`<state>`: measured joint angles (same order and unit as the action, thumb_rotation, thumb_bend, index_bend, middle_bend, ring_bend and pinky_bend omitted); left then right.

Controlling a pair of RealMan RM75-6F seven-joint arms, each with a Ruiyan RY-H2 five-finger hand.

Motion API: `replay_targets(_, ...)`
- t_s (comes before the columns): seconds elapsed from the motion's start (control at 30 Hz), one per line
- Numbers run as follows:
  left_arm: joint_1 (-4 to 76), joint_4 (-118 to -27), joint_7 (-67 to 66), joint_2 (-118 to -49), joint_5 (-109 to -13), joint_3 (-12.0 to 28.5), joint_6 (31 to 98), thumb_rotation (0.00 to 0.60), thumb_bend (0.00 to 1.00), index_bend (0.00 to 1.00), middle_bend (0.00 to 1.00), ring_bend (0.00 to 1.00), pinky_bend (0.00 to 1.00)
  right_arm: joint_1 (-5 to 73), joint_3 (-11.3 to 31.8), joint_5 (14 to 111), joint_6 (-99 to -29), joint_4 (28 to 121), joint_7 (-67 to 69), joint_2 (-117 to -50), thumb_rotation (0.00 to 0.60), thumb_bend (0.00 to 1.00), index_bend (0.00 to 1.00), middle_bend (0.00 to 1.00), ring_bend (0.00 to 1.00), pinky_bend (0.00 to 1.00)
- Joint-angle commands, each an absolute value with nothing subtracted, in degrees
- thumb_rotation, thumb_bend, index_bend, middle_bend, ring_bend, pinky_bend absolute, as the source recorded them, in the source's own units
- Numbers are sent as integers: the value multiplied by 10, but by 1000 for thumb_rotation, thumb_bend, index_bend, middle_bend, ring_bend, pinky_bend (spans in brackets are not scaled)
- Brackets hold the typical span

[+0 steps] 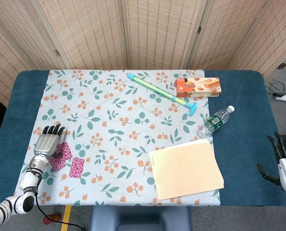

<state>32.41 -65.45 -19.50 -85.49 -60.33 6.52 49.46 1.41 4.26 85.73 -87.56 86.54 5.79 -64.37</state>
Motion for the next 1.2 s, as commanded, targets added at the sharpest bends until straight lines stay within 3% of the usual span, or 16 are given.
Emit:
replay_targets(0.03,320,-658,-192,-851,-602,64,498,600,134,29,3,0,0,14,42,857,-876,866,57,-644,501,364,0,0,0,0)
replay_targets(0.47,306,-703,-179,-830,-637,54,535,600,134,29,3,0,0,14,42,860,-878,868,56,-644,499,364,0,0,0,0)
replay_targets(1.2,309,-717,-204,-833,-631,38,521,600,134,29,3,0,0,10,40,858,-878,859,64,-647,500,364,0,0,0,0)
